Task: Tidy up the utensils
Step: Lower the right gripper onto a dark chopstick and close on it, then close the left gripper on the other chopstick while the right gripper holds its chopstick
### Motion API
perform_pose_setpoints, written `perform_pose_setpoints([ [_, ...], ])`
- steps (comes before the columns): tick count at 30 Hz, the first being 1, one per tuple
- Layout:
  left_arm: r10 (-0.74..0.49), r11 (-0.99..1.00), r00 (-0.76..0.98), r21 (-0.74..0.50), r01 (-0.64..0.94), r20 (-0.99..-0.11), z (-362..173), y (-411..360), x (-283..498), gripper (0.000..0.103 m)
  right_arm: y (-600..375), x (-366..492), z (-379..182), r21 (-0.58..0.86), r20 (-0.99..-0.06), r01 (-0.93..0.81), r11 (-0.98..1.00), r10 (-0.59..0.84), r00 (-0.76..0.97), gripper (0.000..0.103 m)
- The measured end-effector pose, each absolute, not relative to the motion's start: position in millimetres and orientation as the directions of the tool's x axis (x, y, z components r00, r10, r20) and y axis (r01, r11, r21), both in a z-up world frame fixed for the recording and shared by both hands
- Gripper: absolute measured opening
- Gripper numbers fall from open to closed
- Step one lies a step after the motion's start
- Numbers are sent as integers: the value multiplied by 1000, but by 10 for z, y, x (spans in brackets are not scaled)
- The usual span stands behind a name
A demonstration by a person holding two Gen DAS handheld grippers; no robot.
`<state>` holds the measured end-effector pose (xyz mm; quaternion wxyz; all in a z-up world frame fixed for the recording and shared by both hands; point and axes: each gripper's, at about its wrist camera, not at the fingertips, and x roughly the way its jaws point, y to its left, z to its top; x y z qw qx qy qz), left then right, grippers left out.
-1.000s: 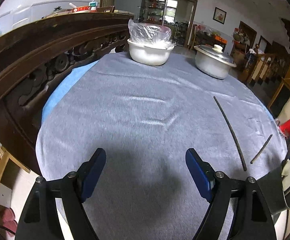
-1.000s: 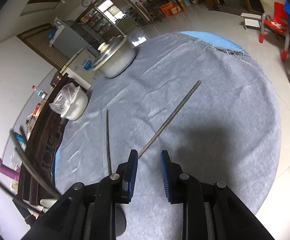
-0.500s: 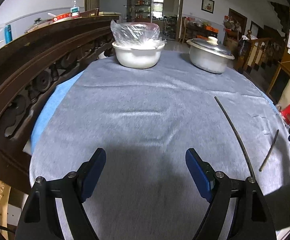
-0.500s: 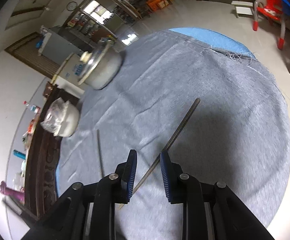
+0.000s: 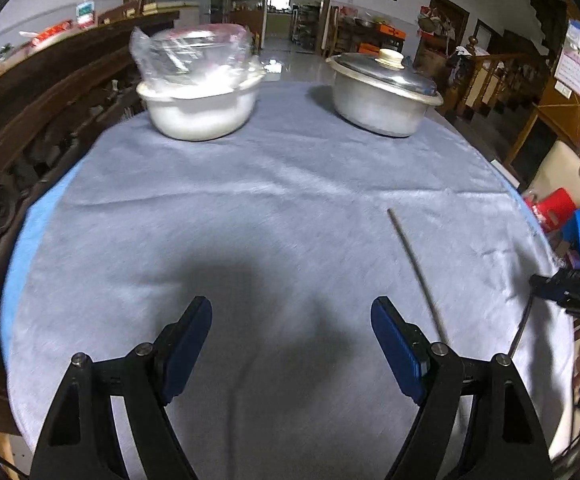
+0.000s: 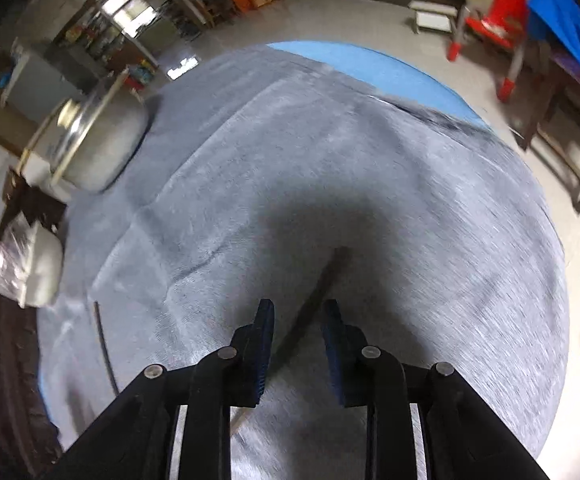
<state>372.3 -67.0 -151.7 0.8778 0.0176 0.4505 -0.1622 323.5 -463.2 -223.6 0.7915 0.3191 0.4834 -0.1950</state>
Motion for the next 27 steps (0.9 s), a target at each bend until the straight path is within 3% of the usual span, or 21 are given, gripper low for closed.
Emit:
perform_pose_setpoints([
  [2,-274,946,531,-126,298,-802,-1519,-765,3840,82,-4554,3373,-2231,270,-894,585,765,-27,448,23],
  [3,-282,945,523,-137,298,-804,-1521,-816,3891,82,-4521,3424,-2233,262,-893,568,780,-26,448,13],
  [5,-307,937,507,-163,309,-806,-1528,-935,3983,82,-4423,3532,-2236,224,-893,520,824,-40,448,10],
  [11,-337,915,449,-175,364,-827,-1647,-1404,4214,82,-4216,3638,-2215,197,-873,380,904,-14,487,9],
  [18,-302,916,404,-145,374,-864,-1869,-1867,4431,82,-4303,3531,-2215,228,-869,330,916,38,494,9],
  [19,-292,918,397,-138,373,-870,-1897,-1917,4459,81,-4300,3528,-2212,220,-870,322,921,35,492,9],
  [21,-246,923,354,-106,370,-902,-1992,-2026,4530,66,-4242,3552,-2213,209,-873,317,925,31,487,9],
  [22,-227,926,368,-82,370,-902,-1993,-2069,4540,64,-4231,3557,-2210,206,-875,314,927,31,483,9],
  [27,-101,908,238,7,418,-966,-2022,-2324,4669,63,-4272,3619,-2237,223,-883,312,923,56,465,9],
])
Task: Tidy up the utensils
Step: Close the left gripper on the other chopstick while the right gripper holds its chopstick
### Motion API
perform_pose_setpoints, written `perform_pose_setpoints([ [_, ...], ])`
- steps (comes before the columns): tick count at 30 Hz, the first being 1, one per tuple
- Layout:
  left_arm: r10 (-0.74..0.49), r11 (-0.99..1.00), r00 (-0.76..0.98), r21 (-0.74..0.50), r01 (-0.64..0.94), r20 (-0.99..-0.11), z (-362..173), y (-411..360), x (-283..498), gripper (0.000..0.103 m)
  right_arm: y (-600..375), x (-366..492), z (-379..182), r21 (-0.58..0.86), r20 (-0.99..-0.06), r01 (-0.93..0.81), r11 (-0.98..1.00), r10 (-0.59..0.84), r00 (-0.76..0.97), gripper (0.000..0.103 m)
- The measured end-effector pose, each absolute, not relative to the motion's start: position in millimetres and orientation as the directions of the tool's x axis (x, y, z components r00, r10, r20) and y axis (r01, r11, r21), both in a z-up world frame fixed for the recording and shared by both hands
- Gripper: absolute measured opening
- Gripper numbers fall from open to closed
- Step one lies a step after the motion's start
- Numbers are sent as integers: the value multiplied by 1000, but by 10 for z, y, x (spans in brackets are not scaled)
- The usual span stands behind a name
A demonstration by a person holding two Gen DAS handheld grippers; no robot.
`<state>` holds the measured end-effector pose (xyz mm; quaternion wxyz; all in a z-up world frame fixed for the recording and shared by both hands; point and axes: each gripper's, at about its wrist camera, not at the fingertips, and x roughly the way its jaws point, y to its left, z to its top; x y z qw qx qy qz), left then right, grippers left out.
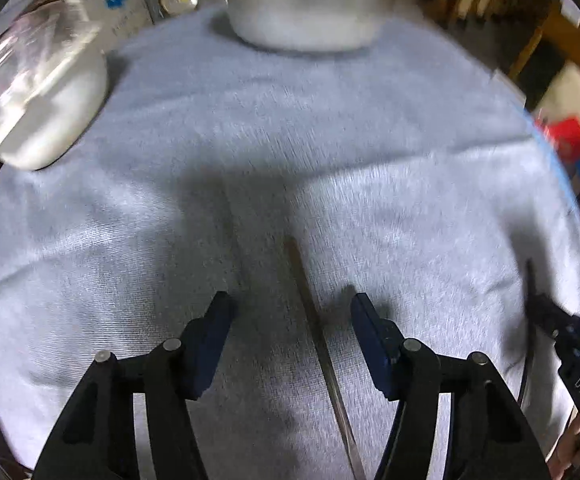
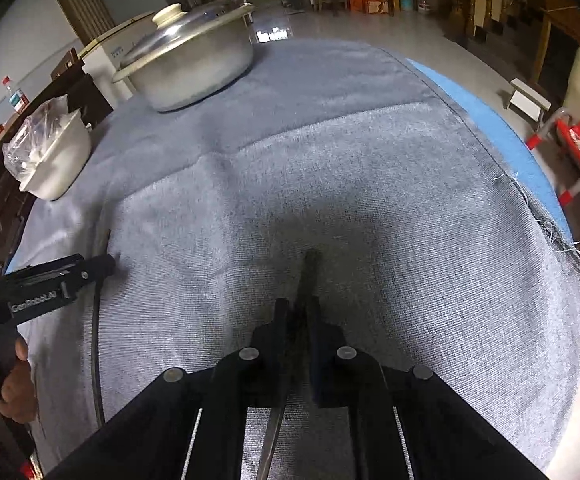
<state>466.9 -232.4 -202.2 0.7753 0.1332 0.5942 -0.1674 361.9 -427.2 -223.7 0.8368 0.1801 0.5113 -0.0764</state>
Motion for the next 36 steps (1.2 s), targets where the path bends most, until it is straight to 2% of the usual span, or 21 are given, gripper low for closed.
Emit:
perform_pose_setpoints([
  [6,-27,916,30,-13,400,-999,-2072,-2439,4971,63,-4318,3632,-2230,243,-888,312,919,82,452,9],
  [10,10,915,-6,6,404,-1000,-2098,-2499,5022,63,-4343,3647,-2237,249,-892,308,918,94,442,9],
  [12,17,913,-1,16,407,-1000,-2091,-2527,5041,60,-4347,3659,-2236,247,-895,308,919,94,436,9],
  [15,6,910,14,12,415,-1000,-2055,-2582,5038,32,-4352,3667,-2242,250,-896,308,918,98,434,9],
  [16,3,911,17,10,413,-1000,-2049,-2585,5034,17,-4355,3673,-2249,255,-894,309,916,102,435,9],
  [17,-6,911,19,2,412,-1000,-2046,-2582,5020,9,-4373,3668,-2254,268,-892,313,911,112,439,9],
  [22,-51,909,60,-21,417,-997,-2011,-2479,4876,5,-4470,3633,-2282,328,-878,331,885,156,452,10],
  [30,-77,913,99,-31,406,-992,-1954,-2112,4507,5,-4444,3477,-2239,350,-862,337,874,159,482,7],
  [36,-122,923,127,-65,380,-984,-1742,-1729,4245,5,-4341,3277,-1968,341,-832,303,890,136,537,7],
])
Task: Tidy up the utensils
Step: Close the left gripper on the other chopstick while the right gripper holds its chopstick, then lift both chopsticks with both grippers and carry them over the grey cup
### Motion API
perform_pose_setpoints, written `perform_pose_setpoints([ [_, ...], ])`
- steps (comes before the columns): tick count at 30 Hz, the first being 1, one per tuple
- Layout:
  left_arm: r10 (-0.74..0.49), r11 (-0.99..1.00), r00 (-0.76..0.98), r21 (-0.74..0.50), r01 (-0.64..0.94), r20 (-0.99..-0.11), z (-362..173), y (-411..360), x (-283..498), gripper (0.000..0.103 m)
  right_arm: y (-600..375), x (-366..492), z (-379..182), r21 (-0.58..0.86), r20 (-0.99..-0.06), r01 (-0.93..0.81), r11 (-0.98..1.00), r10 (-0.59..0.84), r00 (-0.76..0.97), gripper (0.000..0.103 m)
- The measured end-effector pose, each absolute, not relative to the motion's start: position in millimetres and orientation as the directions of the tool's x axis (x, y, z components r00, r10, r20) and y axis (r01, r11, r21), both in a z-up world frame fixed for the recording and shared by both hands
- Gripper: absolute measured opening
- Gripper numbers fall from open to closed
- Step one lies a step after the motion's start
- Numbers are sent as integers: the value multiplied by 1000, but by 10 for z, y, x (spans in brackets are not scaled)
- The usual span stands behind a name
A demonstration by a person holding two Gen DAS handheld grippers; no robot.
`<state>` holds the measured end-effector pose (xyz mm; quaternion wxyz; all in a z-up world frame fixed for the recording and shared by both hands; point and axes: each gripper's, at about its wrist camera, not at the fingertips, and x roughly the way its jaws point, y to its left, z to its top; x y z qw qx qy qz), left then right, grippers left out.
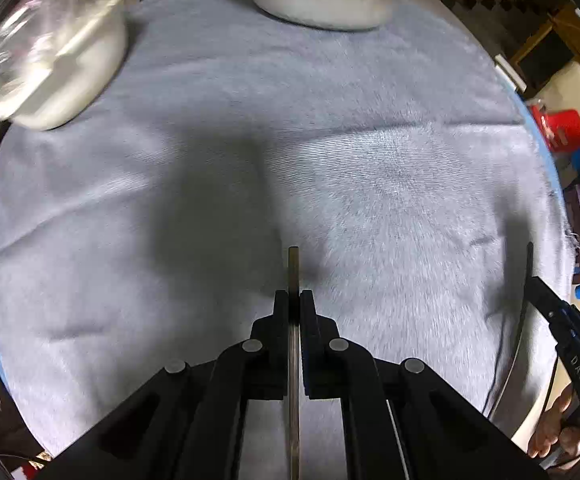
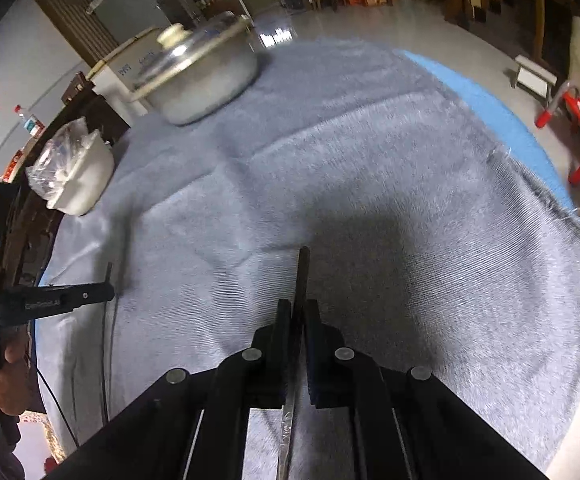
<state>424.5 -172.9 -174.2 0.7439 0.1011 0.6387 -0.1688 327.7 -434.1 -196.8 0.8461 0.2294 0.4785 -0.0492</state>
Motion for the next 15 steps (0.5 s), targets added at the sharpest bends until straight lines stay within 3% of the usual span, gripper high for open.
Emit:
perform_pose_setpoints([
  [15,-252,943,448,-113,313,-858,-481,-792,3473,5,-4093,2358,-987,345,-647,228,911,55,760,6],
])
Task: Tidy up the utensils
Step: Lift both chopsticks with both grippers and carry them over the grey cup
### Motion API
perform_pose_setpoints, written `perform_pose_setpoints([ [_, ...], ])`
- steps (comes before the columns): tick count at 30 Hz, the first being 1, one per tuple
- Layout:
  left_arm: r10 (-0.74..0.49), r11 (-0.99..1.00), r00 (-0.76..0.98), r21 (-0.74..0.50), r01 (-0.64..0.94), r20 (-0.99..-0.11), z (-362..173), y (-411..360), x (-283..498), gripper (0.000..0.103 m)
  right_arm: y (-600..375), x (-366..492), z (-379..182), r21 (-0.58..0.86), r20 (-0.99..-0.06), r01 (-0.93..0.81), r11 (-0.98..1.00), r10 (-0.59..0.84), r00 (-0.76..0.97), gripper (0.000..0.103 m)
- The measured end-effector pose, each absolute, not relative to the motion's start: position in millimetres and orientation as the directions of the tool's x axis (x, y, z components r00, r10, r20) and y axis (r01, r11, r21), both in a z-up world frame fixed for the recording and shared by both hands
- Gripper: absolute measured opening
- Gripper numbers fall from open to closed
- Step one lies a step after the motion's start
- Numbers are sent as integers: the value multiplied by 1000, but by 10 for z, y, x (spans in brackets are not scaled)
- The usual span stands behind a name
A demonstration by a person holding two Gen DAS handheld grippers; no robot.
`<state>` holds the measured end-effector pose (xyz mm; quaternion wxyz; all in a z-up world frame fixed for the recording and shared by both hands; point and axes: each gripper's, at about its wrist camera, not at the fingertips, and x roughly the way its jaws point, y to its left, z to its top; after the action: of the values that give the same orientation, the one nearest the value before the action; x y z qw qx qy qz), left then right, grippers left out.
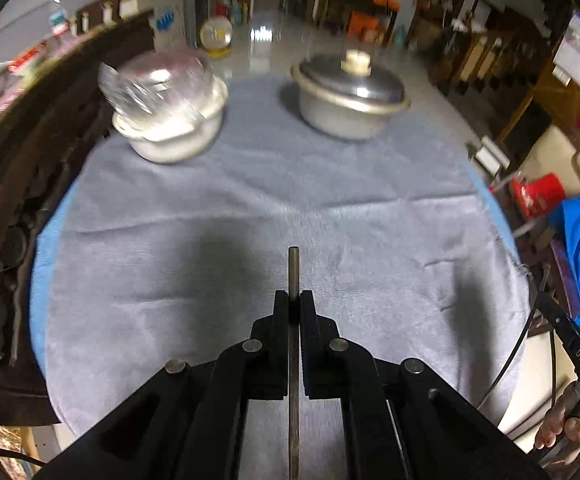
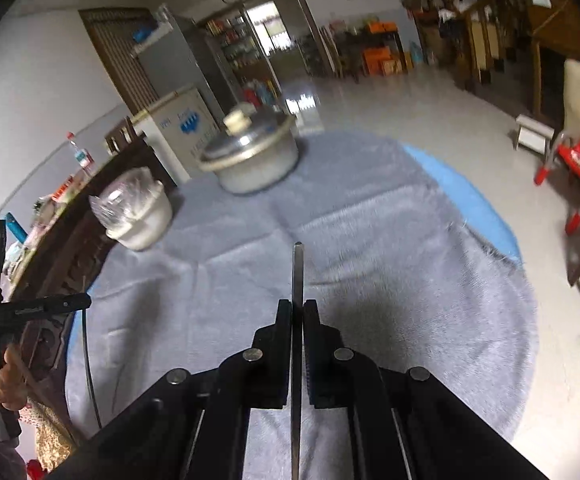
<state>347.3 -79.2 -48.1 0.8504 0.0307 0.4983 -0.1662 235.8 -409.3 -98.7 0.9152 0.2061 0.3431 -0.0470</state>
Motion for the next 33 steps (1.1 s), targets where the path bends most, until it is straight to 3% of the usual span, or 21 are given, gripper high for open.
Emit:
perform_pose_setpoints([
  [10,-270,949,641,-85,304,-719,-162,-651,2781,5,-3723,1659,-561,279,-507,212,937,-44,861,6],
  [33,-268,955,745,-64,291,-610,210,-613,2032,5,-3335,935,83,219,-361,167,961,-79,929,6],
])
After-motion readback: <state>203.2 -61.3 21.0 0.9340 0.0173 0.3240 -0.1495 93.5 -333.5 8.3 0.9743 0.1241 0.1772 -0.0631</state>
